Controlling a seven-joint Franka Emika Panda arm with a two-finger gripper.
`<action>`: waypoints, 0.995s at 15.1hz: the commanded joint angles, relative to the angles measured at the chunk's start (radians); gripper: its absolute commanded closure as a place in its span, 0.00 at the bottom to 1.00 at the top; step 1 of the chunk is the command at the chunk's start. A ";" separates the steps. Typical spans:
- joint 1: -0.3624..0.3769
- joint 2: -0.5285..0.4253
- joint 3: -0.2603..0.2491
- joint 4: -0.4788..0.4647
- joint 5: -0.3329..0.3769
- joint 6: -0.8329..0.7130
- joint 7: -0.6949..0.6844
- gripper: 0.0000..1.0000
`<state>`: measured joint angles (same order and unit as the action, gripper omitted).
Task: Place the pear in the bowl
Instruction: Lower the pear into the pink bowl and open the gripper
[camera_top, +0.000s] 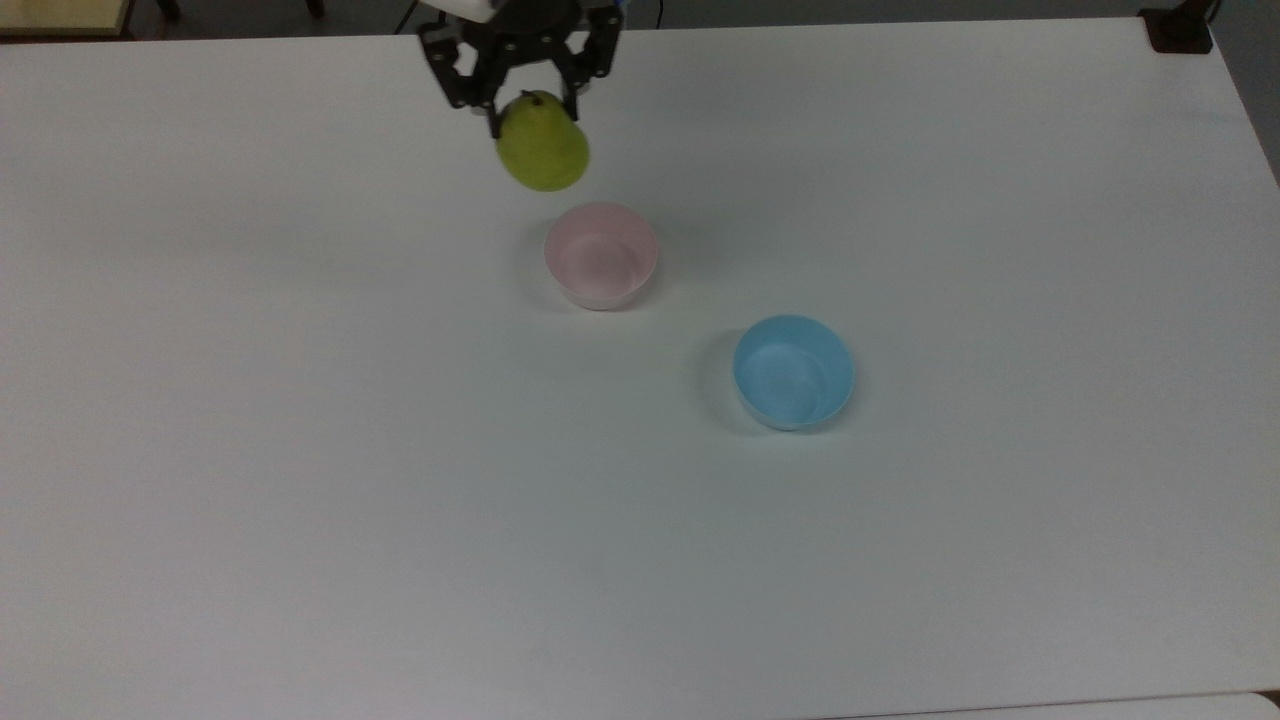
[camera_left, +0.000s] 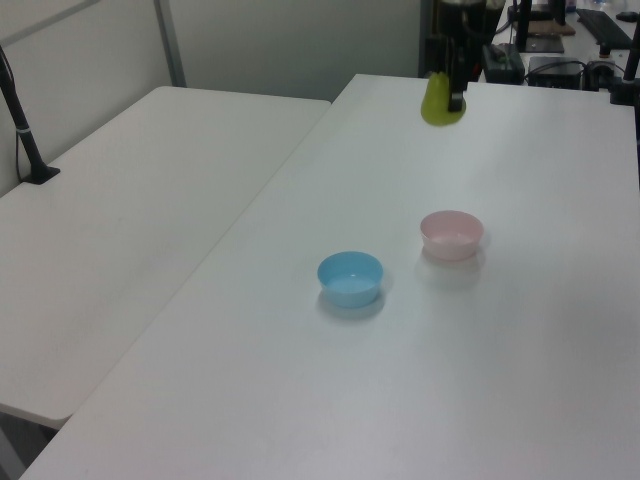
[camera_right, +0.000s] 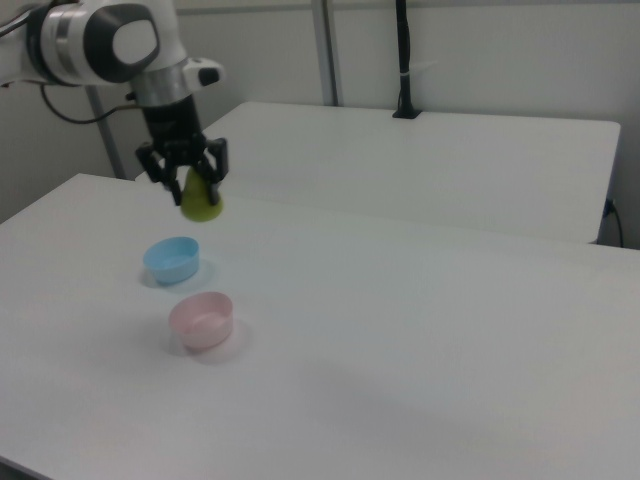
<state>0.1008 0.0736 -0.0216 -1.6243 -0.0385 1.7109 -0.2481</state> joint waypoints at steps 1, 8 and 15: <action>0.057 -0.055 -0.015 -0.161 0.011 0.077 0.059 1.00; 0.089 -0.029 -0.011 -0.368 -0.003 0.357 0.118 1.00; 0.089 0.057 -0.009 -0.411 -0.054 0.433 0.124 1.00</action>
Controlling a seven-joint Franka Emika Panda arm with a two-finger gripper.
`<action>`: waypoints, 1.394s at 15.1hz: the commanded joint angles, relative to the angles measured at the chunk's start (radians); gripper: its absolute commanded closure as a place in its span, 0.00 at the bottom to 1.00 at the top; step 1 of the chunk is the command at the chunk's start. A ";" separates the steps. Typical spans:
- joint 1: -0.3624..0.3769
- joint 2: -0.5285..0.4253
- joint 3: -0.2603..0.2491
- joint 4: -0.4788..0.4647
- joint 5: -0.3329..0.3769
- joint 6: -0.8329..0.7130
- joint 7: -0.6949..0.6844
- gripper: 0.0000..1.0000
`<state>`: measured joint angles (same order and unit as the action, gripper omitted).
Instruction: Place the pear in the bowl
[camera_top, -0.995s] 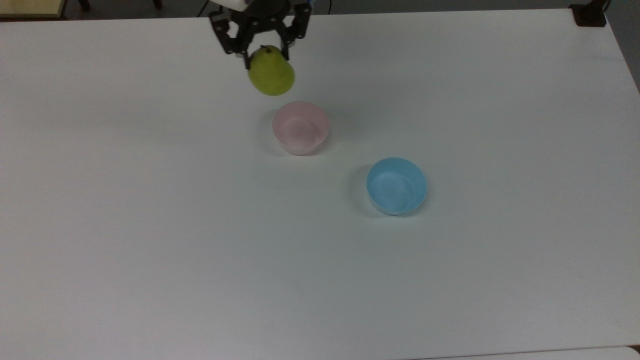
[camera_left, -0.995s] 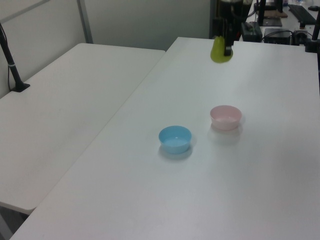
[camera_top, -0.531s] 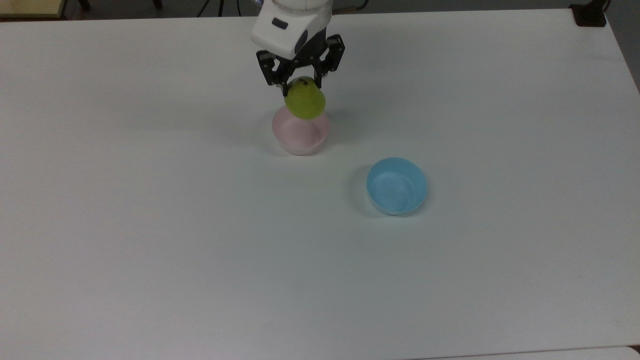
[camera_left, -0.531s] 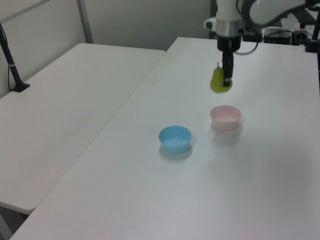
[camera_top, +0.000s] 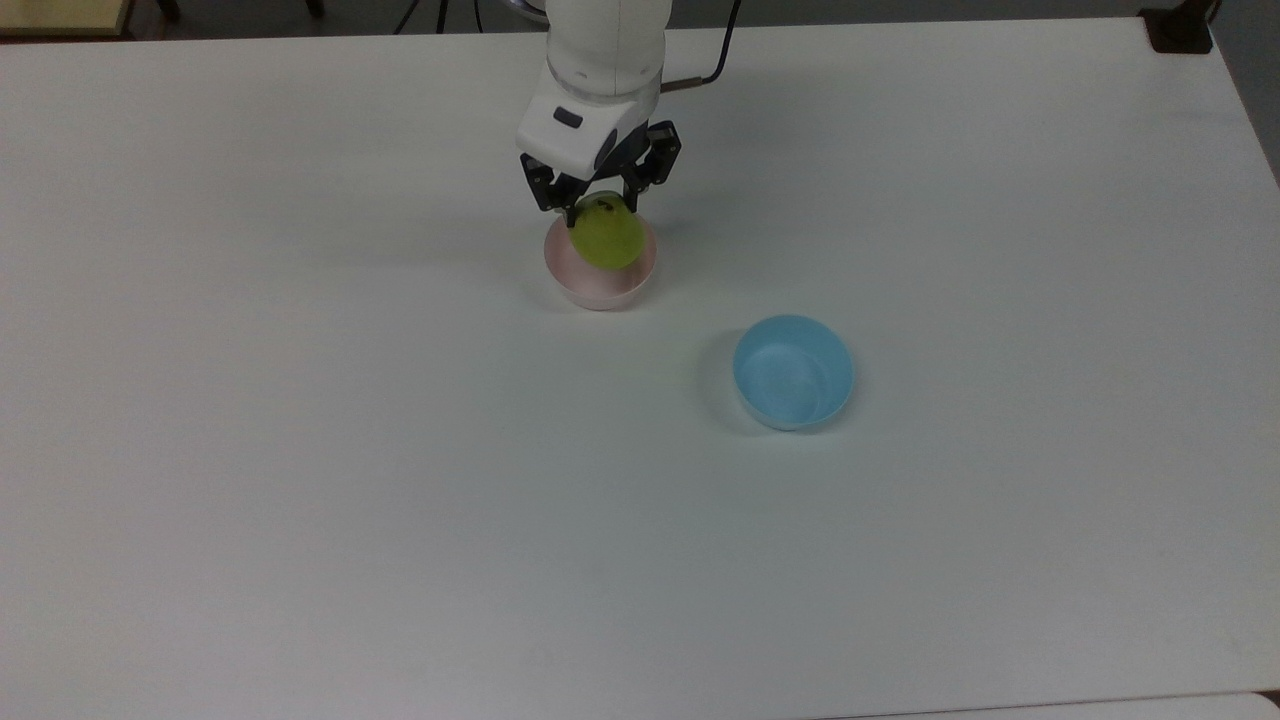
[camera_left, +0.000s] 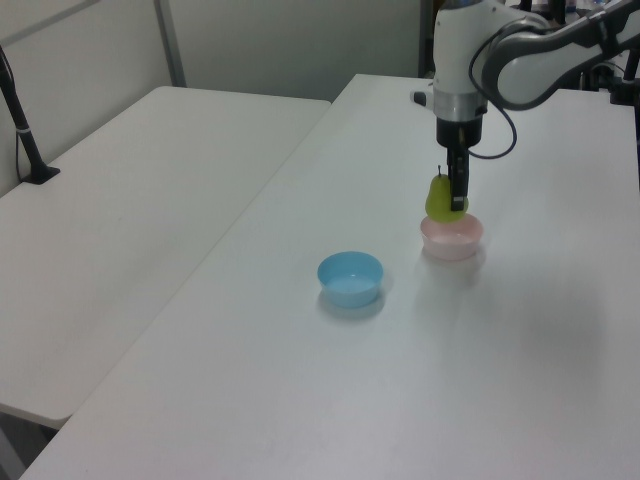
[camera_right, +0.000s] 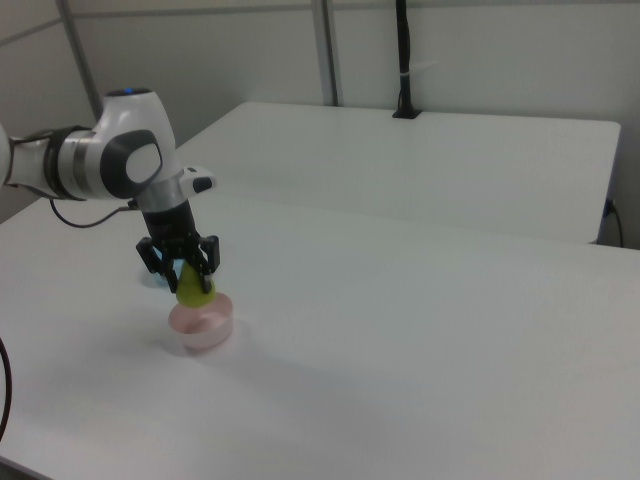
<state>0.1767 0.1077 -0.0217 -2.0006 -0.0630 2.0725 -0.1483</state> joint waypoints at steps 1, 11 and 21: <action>0.014 0.036 -0.009 -0.037 -0.031 0.081 0.032 1.00; 0.007 0.067 -0.004 -0.037 -0.043 0.084 0.053 0.15; -0.037 0.029 -0.004 0.276 -0.040 -0.308 0.078 0.00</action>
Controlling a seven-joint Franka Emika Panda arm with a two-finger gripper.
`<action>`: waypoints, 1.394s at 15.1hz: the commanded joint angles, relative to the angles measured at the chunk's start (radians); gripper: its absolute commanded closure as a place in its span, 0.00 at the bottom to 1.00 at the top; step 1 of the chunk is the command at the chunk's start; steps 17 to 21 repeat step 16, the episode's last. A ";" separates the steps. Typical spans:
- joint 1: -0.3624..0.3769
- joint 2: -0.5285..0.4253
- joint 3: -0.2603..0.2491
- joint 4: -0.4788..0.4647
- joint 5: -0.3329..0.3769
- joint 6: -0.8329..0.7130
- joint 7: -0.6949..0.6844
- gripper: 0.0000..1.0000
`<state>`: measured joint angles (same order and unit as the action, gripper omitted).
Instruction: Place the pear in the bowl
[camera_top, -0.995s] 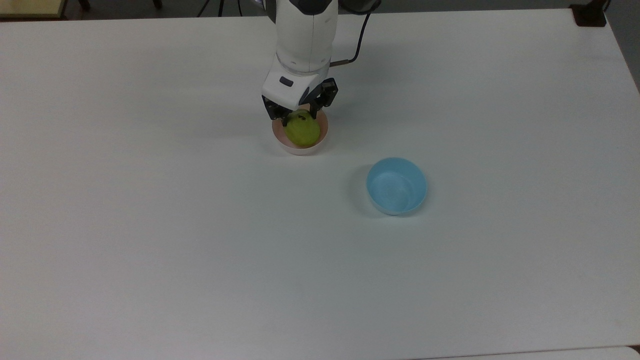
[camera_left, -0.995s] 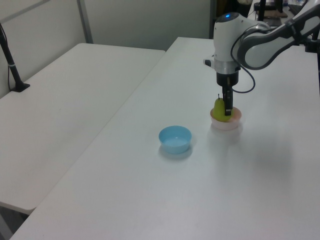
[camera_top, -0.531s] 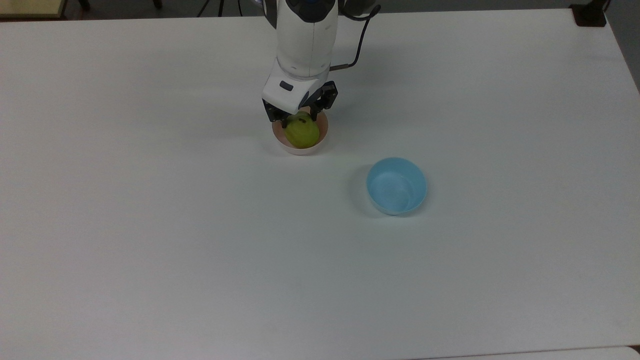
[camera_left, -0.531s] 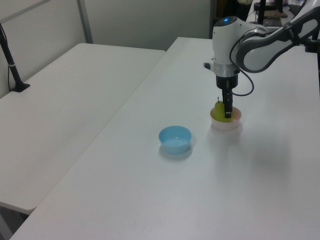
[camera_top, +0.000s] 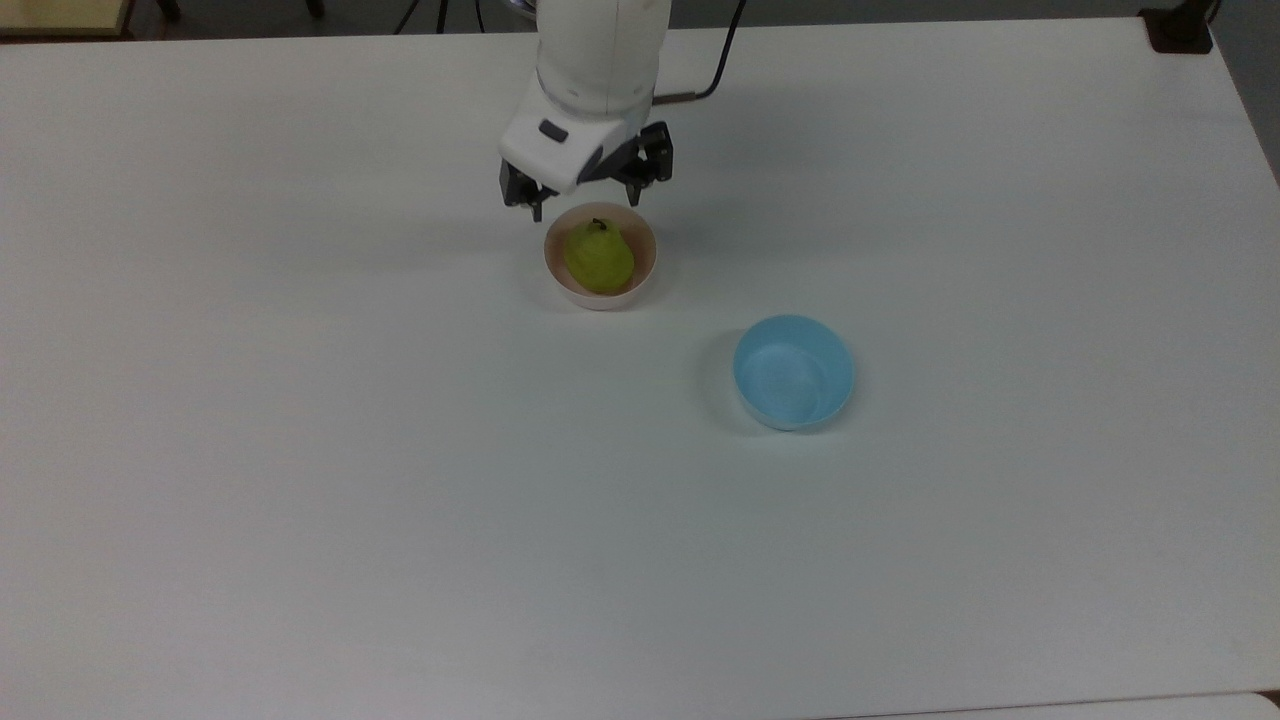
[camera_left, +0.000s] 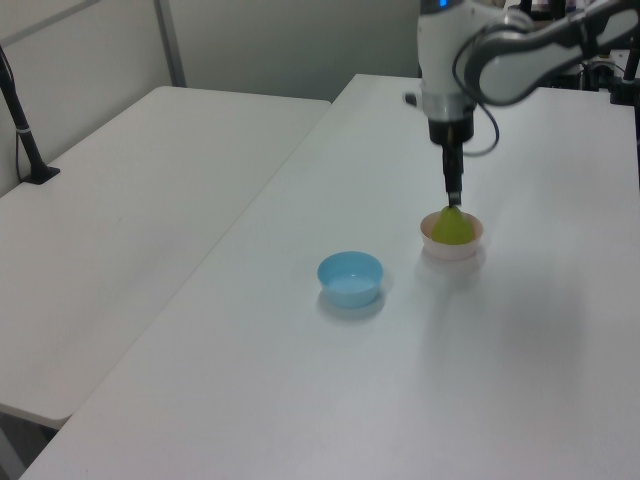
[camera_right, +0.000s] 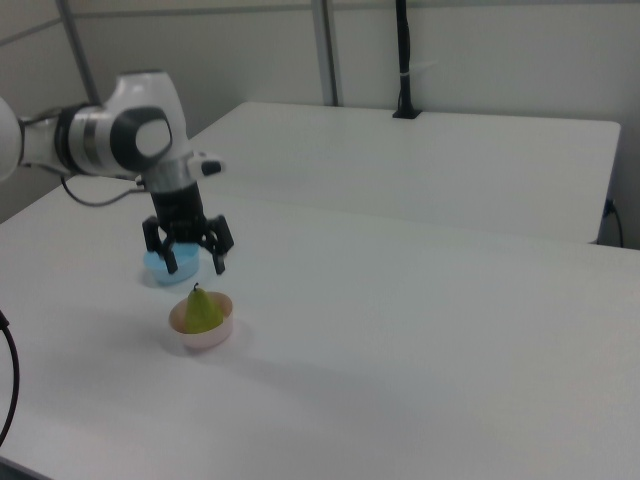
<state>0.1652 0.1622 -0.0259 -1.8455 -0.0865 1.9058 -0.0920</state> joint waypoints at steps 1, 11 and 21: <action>-0.044 -0.035 0.000 0.165 -0.007 -0.181 0.021 0.00; -0.204 -0.184 0.006 0.255 0.166 -0.275 0.069 0.00; -0.197 -0.179 0.006 0.242 0.166 -0.240 0.067 0.00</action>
